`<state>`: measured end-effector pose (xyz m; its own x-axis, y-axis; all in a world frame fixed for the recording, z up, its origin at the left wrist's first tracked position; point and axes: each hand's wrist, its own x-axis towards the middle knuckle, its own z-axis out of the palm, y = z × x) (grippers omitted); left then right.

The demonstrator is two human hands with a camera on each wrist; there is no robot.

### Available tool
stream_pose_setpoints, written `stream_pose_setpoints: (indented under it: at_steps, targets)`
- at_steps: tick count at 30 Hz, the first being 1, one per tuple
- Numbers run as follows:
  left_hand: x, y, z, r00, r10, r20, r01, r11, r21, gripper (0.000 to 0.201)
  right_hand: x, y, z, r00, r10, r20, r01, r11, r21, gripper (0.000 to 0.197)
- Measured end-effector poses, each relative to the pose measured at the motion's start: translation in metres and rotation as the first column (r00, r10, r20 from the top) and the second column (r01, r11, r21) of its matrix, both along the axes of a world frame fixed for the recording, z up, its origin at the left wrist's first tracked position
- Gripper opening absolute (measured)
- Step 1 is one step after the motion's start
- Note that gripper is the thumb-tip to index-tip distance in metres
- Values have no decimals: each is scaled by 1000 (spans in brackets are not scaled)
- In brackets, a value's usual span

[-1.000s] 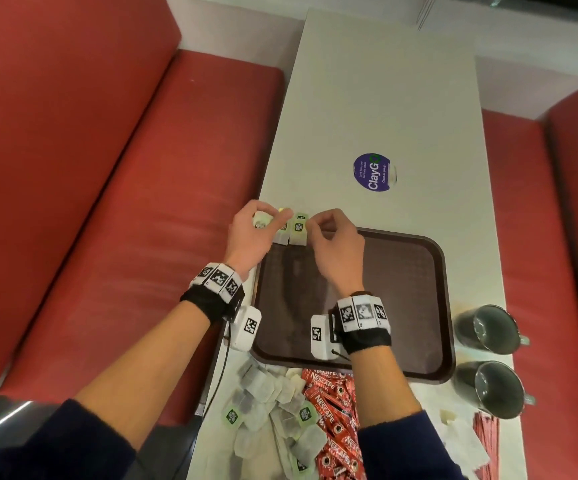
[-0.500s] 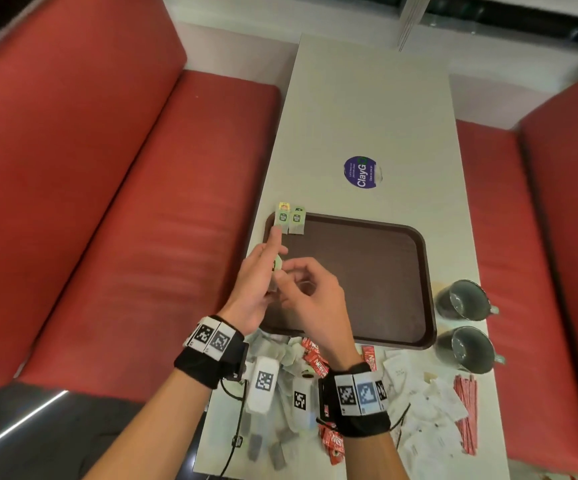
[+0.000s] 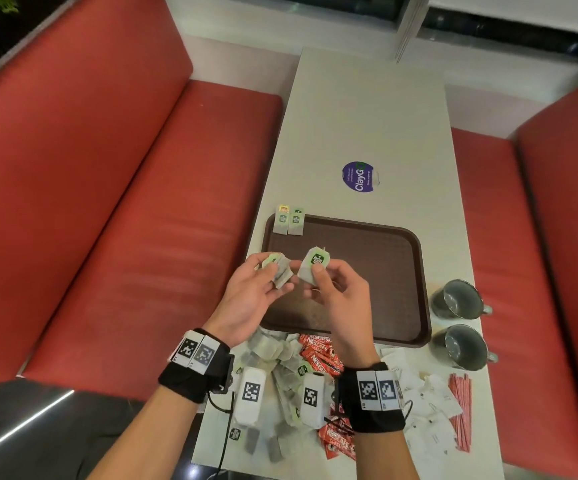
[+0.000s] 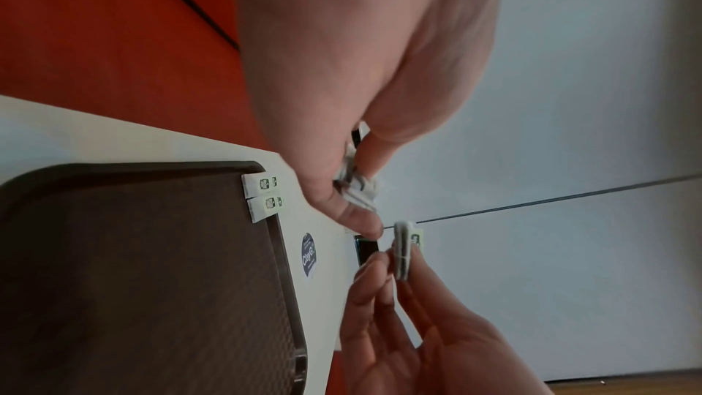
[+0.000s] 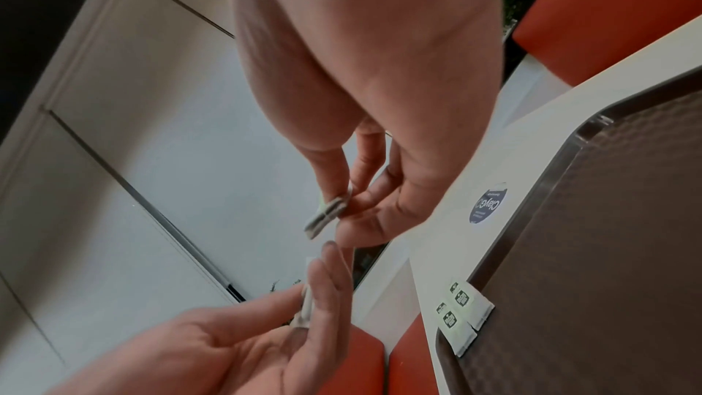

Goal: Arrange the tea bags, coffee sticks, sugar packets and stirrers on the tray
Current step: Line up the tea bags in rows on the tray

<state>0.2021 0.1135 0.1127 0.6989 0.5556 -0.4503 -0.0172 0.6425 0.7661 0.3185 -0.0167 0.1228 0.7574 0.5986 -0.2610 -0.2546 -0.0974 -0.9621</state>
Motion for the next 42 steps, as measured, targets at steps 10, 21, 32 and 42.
stream_pose_setpoints:
  at_steps: [10,21,32,42]
  targets:
    - [4,4,-6,996,60,-67,-50,989,140,37,19,3,-25,994,-33,102,46,991,-124,10]
    - [7,38,-39,977,167,-134,-168,986,3,26,88,115,-107,923,193,332,-4,869,-494,17]
    - [-2,52,-41,953,231,-194,-209,969,128,25,109,194,-139,868,401,293,-87,704,-705,18]
    - [2,52,-41,954,246,-174,-223,965,140,25,103,200,-125,828,419,372,-3,667,-745,27]
